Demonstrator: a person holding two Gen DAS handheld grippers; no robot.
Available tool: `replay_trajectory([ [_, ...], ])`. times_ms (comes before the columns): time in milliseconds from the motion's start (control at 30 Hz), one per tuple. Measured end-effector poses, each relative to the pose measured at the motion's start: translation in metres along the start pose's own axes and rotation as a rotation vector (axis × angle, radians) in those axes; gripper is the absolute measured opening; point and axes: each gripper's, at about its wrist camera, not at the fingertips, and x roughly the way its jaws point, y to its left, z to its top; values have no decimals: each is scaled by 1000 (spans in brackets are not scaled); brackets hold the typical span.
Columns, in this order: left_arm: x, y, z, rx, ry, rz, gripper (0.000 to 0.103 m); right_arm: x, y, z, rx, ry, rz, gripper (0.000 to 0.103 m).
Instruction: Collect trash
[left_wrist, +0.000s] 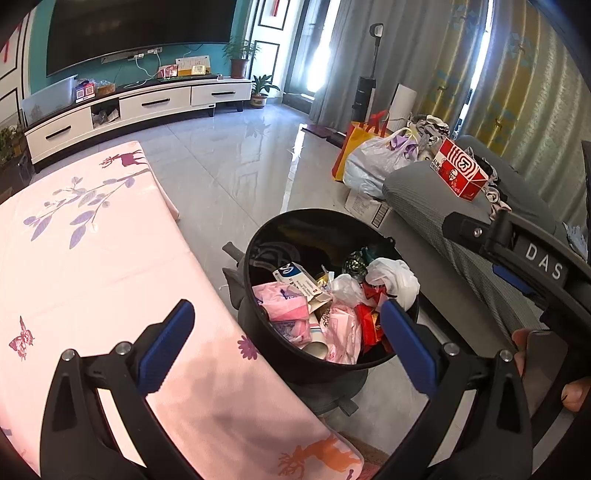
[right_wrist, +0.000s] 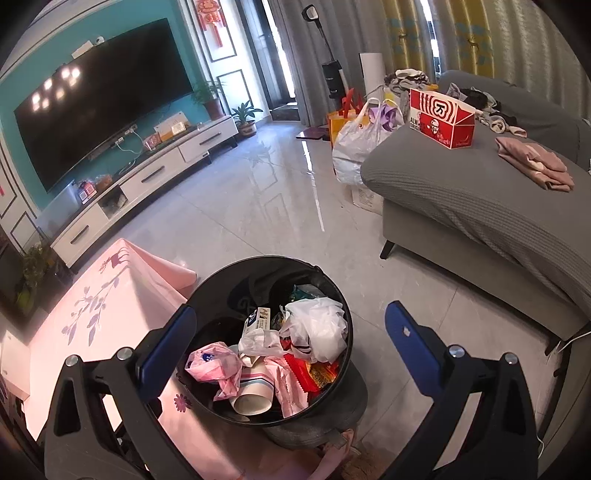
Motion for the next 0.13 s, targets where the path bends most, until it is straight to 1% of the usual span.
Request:
replay_trajectory([
  [133,-2,4,0,-21,-9,8,100,1,-1,0,3,0,-6,100],
])
